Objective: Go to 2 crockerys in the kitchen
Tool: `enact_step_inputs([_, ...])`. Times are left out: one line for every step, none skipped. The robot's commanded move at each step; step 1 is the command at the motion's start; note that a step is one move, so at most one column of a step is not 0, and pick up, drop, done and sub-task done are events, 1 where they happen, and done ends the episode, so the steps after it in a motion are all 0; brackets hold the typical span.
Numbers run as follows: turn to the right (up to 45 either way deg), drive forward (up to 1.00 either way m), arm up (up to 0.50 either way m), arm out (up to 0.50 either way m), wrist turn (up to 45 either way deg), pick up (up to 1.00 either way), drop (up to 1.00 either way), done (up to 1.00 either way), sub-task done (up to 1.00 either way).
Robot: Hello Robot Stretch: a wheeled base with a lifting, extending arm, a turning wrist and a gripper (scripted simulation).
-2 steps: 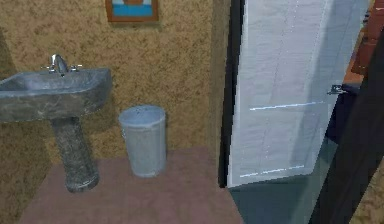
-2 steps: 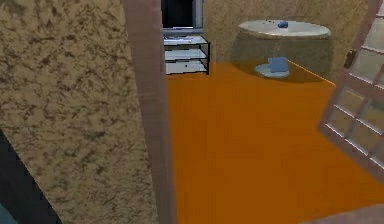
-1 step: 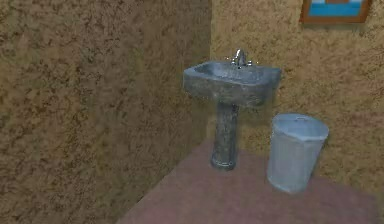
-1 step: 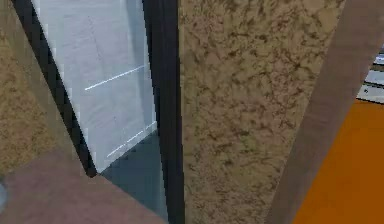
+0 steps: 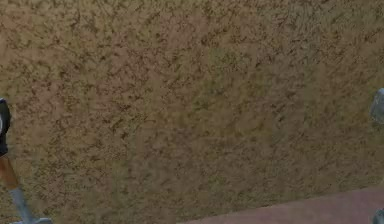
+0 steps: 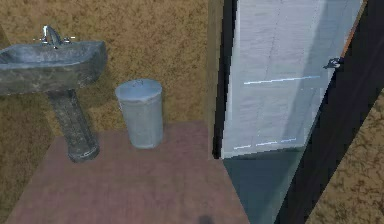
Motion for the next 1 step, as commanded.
enact_step_inputs([-9.0,0.0,0.0,0.0,0.0,0.0,0.0,0.0,0.0])
